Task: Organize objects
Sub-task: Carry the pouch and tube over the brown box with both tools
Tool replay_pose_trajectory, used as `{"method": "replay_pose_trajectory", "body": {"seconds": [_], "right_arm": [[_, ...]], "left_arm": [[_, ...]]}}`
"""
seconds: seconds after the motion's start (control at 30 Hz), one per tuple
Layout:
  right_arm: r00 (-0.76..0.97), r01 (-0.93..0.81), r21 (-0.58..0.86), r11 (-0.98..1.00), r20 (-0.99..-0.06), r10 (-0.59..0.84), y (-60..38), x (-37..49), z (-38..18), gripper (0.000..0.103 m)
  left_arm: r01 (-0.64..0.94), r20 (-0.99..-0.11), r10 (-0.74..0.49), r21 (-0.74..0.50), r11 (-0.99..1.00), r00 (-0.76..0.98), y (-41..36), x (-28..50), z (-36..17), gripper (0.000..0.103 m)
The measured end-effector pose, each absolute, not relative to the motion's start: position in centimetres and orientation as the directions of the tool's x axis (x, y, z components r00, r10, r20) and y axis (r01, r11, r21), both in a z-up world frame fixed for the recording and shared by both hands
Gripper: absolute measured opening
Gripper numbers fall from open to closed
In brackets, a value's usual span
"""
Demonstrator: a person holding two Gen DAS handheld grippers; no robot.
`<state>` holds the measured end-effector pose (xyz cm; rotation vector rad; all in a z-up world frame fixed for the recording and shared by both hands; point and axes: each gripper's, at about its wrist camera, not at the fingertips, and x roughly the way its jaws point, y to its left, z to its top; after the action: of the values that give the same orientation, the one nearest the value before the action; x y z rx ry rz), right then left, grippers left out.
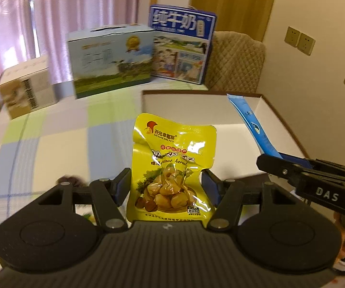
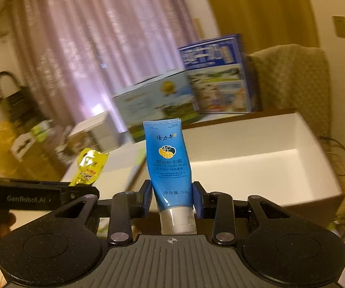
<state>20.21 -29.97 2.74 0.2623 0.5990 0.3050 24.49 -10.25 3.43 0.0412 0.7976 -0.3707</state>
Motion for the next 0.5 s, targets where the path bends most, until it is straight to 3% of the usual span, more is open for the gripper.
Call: {"method": "replay_pose_trajectory", "body": {"seconds": [0.23, 0.5], "right_arm": [[0.794, -0.069, 0.301, 0.951, -0.561, 0.235, -32.9, 25.5, 2.8, 0.032], [0.737, 0.009, 0.244, 0.97, -0.657, 0.158, -35.1, 28.8, -1.6, 0.032]], "left_arm": [[0.356, -0.724, -0.316, -0.104, 0.929, 0.613, -15.9, 29.6, 2.5, 0.06], [0.374, -0.783, -0.304, -0.098, 0.922, 0.543, -20.0, 33.4, -1.5, 0.06]]}}
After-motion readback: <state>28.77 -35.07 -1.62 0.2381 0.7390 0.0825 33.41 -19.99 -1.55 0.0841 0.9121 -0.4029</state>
